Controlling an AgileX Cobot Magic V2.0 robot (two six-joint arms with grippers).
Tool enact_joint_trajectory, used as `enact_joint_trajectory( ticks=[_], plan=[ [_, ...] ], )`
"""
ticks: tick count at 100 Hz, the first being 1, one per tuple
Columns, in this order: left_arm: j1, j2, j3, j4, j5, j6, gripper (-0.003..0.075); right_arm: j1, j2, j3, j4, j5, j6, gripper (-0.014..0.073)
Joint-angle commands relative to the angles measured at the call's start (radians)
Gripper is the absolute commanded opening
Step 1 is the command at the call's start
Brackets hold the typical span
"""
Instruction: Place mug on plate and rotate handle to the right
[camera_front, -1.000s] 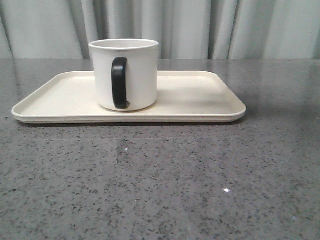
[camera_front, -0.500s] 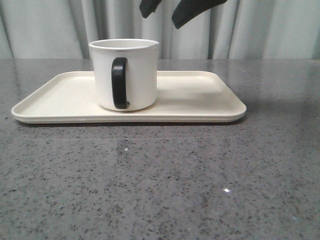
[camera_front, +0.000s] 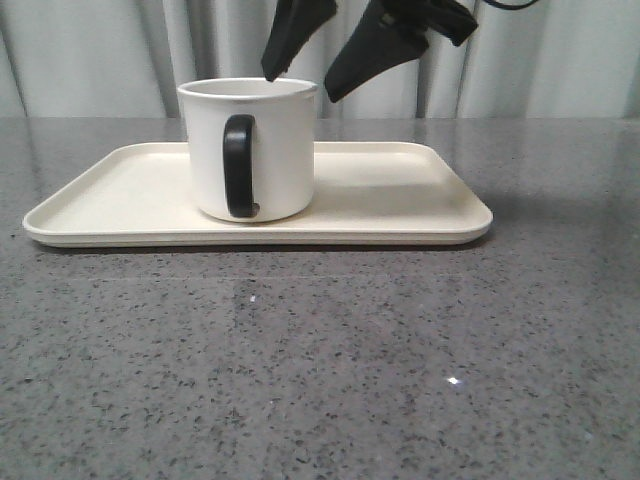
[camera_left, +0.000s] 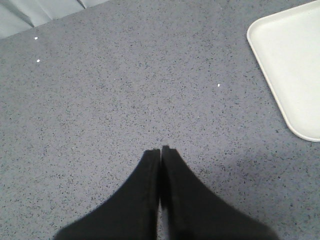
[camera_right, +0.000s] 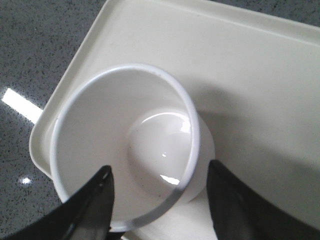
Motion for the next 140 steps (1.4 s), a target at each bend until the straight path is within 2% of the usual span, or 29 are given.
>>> enact_joint_trajectory(
  ticks=[1,119,128,140],
  plan=[
    [0.0,-0.001,-0.025,0.01,-0.063,-0.009,-0.002,0.001,-0.025,-0.036,0.035,-0.048,-0.01,0.0425],
    [0.0,-0.001,-0.025,-0.014,-0.062,-0.009,-0.002,0.001,0.033,-0.036,0.037,-0.081,-0.01,0.0423],
    [0.0,-0.001,-0.025,-0.014,-0.062,-0.009,-0.002,0.001,0.035,-0.036,0.037,-0.081,-0.01,0.0357],
    [0.0,-0.001,-0.025,-0.014,-0.062,-0.009,-0.002,0.001,0.035,-0.036,0.038,-0.081,-0.01,0.0148]
  ],
)
